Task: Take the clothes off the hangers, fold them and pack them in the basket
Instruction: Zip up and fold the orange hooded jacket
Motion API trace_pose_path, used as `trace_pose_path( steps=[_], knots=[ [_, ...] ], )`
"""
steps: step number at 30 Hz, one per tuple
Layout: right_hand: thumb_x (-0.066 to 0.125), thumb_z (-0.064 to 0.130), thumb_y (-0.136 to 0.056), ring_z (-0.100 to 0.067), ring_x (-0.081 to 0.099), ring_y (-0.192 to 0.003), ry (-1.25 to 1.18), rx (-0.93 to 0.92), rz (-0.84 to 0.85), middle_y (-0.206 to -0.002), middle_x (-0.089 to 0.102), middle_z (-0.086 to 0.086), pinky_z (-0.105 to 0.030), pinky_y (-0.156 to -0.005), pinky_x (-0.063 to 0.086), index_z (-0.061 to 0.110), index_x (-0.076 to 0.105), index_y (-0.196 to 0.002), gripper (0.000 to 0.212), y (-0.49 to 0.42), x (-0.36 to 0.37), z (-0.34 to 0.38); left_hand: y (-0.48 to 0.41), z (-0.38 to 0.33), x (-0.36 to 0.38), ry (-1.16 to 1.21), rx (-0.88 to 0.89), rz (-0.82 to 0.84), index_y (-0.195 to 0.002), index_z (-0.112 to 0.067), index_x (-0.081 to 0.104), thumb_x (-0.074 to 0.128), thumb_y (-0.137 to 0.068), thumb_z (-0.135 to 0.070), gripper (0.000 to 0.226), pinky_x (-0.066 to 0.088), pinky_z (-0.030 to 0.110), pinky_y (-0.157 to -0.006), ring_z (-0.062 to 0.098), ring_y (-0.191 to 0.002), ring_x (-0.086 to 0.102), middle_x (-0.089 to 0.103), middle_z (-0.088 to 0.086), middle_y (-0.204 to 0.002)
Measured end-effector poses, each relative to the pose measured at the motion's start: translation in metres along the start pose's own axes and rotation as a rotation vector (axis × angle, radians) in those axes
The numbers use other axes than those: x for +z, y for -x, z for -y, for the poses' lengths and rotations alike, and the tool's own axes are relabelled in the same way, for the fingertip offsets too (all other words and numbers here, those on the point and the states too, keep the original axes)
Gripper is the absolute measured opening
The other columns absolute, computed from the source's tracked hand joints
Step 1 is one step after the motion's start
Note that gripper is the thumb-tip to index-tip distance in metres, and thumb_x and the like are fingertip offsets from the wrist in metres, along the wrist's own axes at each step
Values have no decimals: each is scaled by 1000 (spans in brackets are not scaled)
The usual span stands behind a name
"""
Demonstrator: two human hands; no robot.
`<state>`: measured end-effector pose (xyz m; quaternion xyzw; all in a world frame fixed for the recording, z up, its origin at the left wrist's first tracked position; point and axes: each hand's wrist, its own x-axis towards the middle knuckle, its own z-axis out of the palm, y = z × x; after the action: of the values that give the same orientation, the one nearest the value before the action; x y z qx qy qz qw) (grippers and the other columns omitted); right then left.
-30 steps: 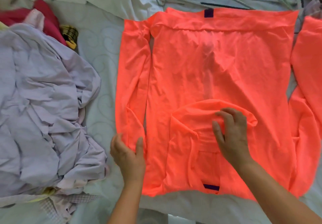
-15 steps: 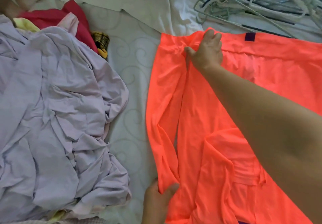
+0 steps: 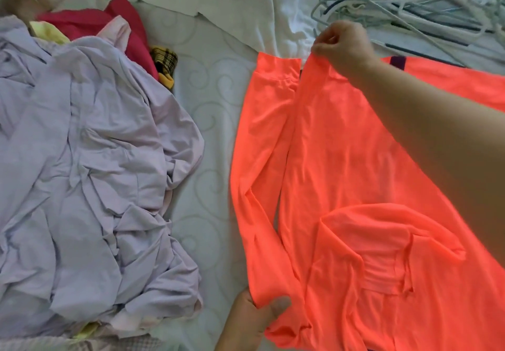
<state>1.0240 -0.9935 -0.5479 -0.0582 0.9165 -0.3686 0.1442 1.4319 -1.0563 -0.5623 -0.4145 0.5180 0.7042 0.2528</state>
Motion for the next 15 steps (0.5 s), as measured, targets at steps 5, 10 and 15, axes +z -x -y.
trace_pose_path(
  steps=[5,10,15],
  knots=[
    [57,4,-78,3,49,-47,-364,13,-33,-63,52,7,-14,-50,39,25,54,-72,22,12,-80,-35,35,-20,43,-122,-74,322,-75,-21,76,90,-36,-35,44,52,21,-73,6,-78,69,75,1,-81],
    [49,15,-78,-18,57,-84,10,232,-223,-98,55,-2,-25,-69,43,17,59,-103,27,21,-129,-108,19,16,107,-317,-100,473,-130,-22,53,63,-87,-22,44,36,25,-107,-5,-119,48,57,-17,-129],
    [48,3,-79,-36,52,-102,160,-37,-118,-111,51,-26,-30,-92,36,-3,59,-108,32,96,-89,-143,4,27,135,-188,-158,588,-129,-36,36,64,-83,1,66,43,18,-97,-4,-117,51,58,-27,-119]
  ],
)
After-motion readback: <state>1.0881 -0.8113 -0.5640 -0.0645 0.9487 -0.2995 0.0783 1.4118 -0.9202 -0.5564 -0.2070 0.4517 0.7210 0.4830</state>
